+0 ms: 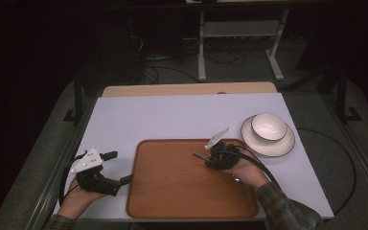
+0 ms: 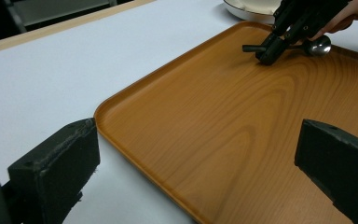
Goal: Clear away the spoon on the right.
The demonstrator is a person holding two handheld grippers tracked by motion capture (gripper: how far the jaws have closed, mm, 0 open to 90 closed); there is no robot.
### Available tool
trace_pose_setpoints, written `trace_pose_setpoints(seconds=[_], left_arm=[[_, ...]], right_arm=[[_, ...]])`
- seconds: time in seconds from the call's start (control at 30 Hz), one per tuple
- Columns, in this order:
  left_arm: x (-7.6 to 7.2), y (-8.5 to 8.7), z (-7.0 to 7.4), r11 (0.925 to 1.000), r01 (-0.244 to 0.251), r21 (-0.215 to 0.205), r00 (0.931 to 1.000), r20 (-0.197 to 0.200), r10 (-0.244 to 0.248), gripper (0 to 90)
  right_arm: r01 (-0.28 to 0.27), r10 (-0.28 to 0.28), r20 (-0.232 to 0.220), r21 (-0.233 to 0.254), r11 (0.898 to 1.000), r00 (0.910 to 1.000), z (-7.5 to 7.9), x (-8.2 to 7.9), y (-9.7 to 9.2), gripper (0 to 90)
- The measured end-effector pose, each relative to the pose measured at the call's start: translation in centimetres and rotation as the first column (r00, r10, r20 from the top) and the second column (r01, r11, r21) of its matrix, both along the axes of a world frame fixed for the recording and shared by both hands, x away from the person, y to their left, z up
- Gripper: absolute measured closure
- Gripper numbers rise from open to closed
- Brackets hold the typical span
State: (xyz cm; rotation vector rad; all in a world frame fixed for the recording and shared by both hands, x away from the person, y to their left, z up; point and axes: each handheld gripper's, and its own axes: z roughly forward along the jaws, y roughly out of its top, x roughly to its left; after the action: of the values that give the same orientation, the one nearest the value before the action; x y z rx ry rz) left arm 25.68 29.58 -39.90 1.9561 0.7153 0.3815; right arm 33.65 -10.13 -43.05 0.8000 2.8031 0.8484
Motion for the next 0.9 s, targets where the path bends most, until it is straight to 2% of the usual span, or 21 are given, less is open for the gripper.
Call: trace_pose_setpoints(seconds=[0.27, 0.4, 0.6, 0.73, 0.77, 0.8, 0.9], left_arm=[[0.0, 0.0, 0.0, 1.0000, -0.001, -0.001, 1.0000, 0.000, 0.001, 0.0], [0.0, 0.0, 0.0, 1.0000, 0.000, 0.000, 1.0000, 0.000, 0.000, 0.0], [-0.1, 0.1, 0.0, 1.0000, -0.005, 0.001, 1.0000, 0.002, 0.005, 0.0], [-0.1, 0.1, 0.0, 1.0000, -0.005, -0.003, 1.0000, 0.003, 0.005, 0.0], [-0.1, 0.1, 0.0, 1.0000, -0.004, -0.001, 1.0000, 0.003, 0.004, 0.0], [-0.1, 0.1, 0.0, 1.0000, -0.004, 0.002, 1.0000, 0.001, 0.004, 0.0], [-0.2, 0.2, 0.0, 1.0000, -0.008, -0.004, 1.0000, 0.001, 0.008, 0.0]], right_arm=[[0.001, -0.001, 0.005, 0.006, 1.000, 1.0000, 0.2, -0.1, -0.1, 78.8], [0.010, -0.010, 0.005, 0.023, 1.000, 0.9999, 0.4, 0.0, -0.3, 73.5], [0.027, -0.027, -0.005, 0.063, 0.998, 0.9996, 0.7, -0.1, -0.7, 51.4], [0.043, -0.045, 0.013, 0.086, 0.995, 0.9989, 1.1, -0.3, -1.0, 33.7], [0.049, -0.052, 0.022, 0.110, 0.993, 0.9984, 1.2, -0.3, -1.2, 28.1], [0.049, -0.052, 0.022, 0.110, 0.993, 0.9984, 1.2, -0.3, -1.2, 28.1], [0.060, -0.066, 0.042, 0.143, 0.988, 0.9969, 1.8, -0.6, -1.7, 19.7]])
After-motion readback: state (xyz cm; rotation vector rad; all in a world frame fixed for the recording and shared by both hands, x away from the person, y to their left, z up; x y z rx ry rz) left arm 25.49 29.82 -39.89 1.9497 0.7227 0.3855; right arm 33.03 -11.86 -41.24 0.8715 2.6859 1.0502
